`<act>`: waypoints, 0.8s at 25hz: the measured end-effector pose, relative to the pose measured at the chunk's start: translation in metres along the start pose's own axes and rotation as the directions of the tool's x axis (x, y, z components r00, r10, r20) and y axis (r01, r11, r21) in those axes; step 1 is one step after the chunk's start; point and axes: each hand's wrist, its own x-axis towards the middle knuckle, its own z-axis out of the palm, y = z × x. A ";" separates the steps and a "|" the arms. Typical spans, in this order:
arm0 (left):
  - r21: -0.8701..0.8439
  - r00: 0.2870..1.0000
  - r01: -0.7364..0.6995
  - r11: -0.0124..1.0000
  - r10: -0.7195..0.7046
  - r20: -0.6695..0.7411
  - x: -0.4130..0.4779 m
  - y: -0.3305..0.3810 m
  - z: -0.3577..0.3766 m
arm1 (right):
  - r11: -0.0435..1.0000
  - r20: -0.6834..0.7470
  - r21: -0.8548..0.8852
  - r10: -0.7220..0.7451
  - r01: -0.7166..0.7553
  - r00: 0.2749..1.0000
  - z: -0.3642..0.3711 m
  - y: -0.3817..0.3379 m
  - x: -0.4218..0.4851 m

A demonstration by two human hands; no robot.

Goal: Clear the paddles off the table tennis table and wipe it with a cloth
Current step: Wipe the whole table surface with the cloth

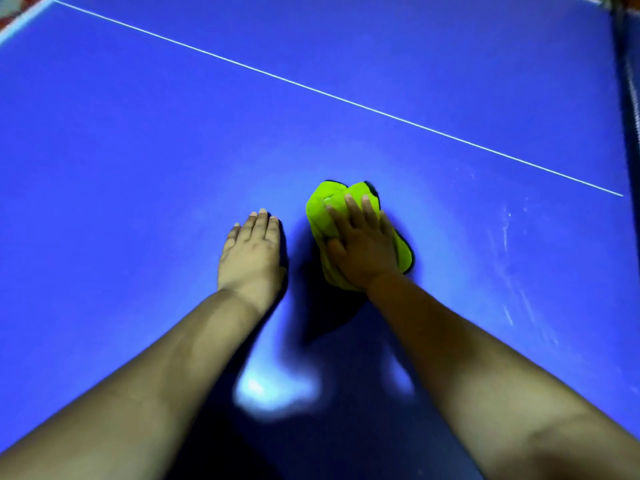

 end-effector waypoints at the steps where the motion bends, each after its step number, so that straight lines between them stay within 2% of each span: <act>1: -0.029 1.000 -0.005 1.000 0.004 -0.004 -0.017 -0.002 0.002 | 1.000 -0.003 0.019 -0.009 0.009 1.000 0.006 -0.010 -0.023; 5: -0.076 0.999 -0.045 0.996 0.044 -0.013 -0.088 -0.018 0.007 | 0.998 -0.147 0.039 -0.047 0.053 0.988 0.033 -0.059 -0.115; 8: -0.075 0.999 -0.038 0.996 0.038 -0.004 -0.138 -0.035 0.009 | 0.997 -0.172 0.049 -0.049 0.058 0.984 0.052 -0.096 -0.176; 15: -0.087 0.999 -0.038 0.996 0.041 0.029 -0.260 -0.070 0.015 | 0.996 -0.130 0.056 -0.060 0.068 0.990 0.075 -0.181 -0.304; 20: -0.073 0.996 -0.053 0.996 0.057 0.062 -0.309 -0.086 0.011 | 0.989 -0.079 0.076 -0.122 0.128 0.989 0.077 -0.177 -0.363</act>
